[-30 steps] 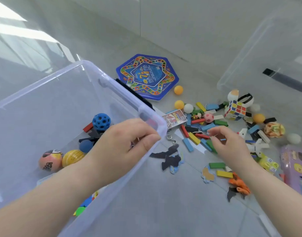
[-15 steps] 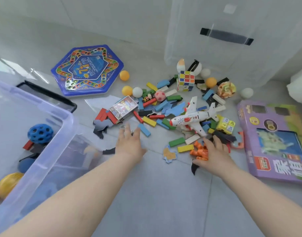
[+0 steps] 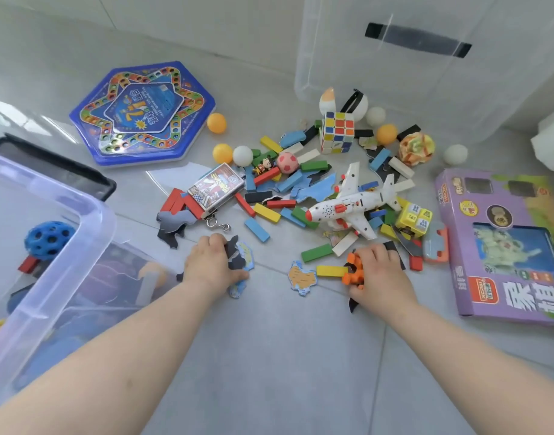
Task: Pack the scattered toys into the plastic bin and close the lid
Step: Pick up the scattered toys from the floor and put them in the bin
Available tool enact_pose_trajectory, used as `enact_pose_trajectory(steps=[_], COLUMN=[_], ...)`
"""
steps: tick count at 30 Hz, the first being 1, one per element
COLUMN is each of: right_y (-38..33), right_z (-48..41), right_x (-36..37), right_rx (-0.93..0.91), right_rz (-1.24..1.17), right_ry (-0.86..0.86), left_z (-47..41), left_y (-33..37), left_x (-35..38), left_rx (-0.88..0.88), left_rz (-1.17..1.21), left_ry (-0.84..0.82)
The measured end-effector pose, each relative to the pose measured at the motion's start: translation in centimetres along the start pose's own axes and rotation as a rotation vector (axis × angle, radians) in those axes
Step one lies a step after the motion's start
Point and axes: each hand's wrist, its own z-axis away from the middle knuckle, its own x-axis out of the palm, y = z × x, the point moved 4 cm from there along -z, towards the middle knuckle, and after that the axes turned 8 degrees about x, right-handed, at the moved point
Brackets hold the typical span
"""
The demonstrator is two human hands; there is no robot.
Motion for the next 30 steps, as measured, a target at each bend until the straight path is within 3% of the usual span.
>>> enact_pose_trajectory(steps=[3,6,12,17,20,25,27,30], right_y=[0.2,0.5,2.0,2.0,0.8,-0.6,-0.5,-0.4], right_z=[0.4,0.6,0.4,0.8,1.3,1.5,1.2,0.8], right_x=[0.1,0.1,-1.0,-1.5,-1.0,0.3,0.7,0.7], right_rx=[0.000,-0.014,0.160,0.189,0.061,-0.075,-0.064,-0.018], right_rz=[-0.056,-0.129,-0.304,-0.277,-0.136,0.074,0.060,-0.037], right_ry=[0.008,0.036,0.034,-0.037,-0.095,-0.120,-0.138,-0.178], left_z=[-0.3,-0.2,0.3,0.0,0.3,1.4,1.9,2.2], left_y=[-0.2,0.3,0.5,0.8,2.3,2.7,2.6,2.4], left_x=[-0.1,0.1,0.1,-0.8,-1.0,0.8,1.5,1.9], left_rx=[-0.083,-0.055,0.011,0.029,0.140,0.247,0.361,0.403], left_rz=[0.118,0.115,0.082,0.516,0.384,-0.081,-0.238,-0.246], left_ry=[-0.045,-0.120,-0.099,-0.088,-0.142,-0.260,-0.237,-0.181])
